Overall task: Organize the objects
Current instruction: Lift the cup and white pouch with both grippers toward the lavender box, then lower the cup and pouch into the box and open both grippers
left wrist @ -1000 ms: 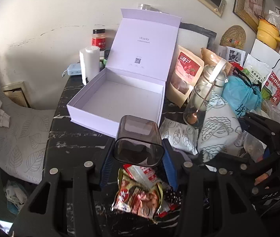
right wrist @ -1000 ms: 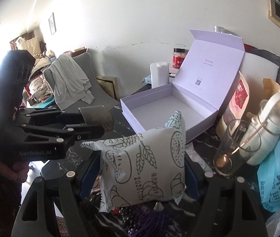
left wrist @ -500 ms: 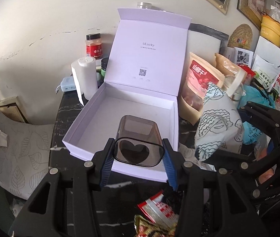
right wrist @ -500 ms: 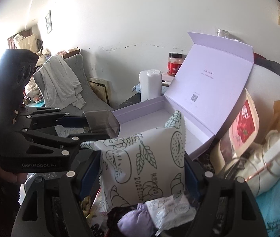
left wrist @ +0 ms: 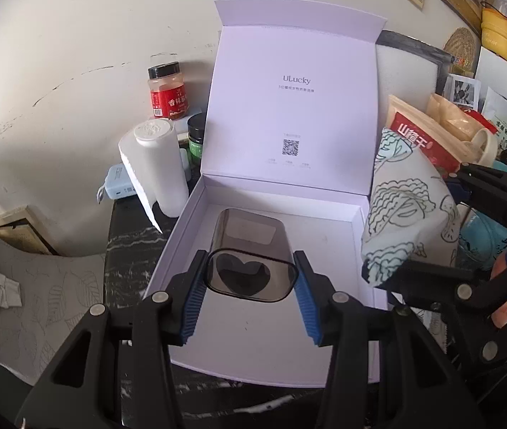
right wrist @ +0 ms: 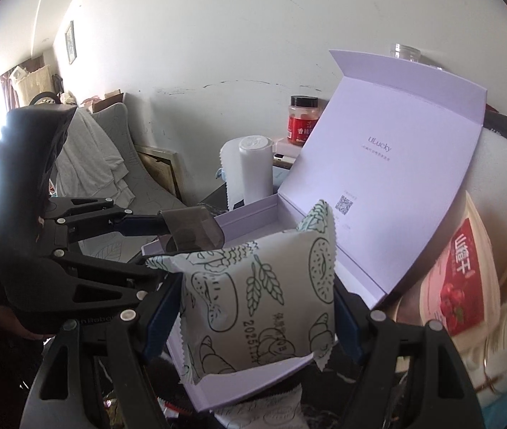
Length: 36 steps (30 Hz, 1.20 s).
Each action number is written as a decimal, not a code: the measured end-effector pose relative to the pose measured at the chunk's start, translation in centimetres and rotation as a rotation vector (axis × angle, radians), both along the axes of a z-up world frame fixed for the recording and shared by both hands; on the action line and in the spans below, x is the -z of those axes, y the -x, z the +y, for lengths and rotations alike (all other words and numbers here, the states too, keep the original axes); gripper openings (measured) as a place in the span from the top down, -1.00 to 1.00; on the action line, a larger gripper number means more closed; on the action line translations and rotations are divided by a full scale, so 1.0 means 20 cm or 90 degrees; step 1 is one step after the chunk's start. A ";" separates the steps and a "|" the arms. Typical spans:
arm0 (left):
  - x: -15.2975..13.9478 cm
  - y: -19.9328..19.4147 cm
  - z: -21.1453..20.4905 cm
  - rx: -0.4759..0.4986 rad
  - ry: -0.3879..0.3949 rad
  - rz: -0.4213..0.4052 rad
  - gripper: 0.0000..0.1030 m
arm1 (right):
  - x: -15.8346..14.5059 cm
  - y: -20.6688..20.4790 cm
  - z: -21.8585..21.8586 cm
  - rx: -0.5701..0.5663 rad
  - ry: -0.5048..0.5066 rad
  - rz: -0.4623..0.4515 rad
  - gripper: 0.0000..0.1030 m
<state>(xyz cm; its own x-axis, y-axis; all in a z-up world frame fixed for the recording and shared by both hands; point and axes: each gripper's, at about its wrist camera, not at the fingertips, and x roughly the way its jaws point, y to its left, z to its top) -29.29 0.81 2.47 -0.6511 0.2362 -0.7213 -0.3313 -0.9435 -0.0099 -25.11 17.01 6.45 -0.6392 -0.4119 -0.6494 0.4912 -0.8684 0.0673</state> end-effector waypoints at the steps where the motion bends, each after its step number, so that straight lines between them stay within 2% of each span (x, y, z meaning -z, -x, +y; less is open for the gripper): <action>1: 0.01 0.03 0.00 0.003 0.006 0.002 0.13 | 0.01 0.04 0.00 0.002 0.002 -0.001 -0.48; 8: 0.04 0.24 0.00 0.012 0.033 0.016 0.13 | 0.04 0.22 -0.02 0.021 -0.003 -0.013 -0.48; 19: 0.20 0.50 0.02 0.040 0.057 -0.018 0.13 | 0.14 0.45 -0.04 0.045 -0.010 -0.061 -0.48; 28: 0.35 0.56 0.05 0.051 0.063 -0.054 0.13 | 0.21 0.51 -0.05 0.076 -0.034 -0.085 -0.48; 36: 0.43 0.57 0.05 0.051 0.057 -0.077 0.13 | 0.27 0.55 -0.06 0.100 -0.044 -0.110 -0.49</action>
<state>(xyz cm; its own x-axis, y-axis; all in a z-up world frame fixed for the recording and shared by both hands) -40.74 1.81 -6.10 -0.5397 0.2152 -0.8139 -0.4074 -0.9128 0.0288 -36.19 15.88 1.11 -0.5685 -0.2665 -0.7783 0.3357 -0.9389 0.0763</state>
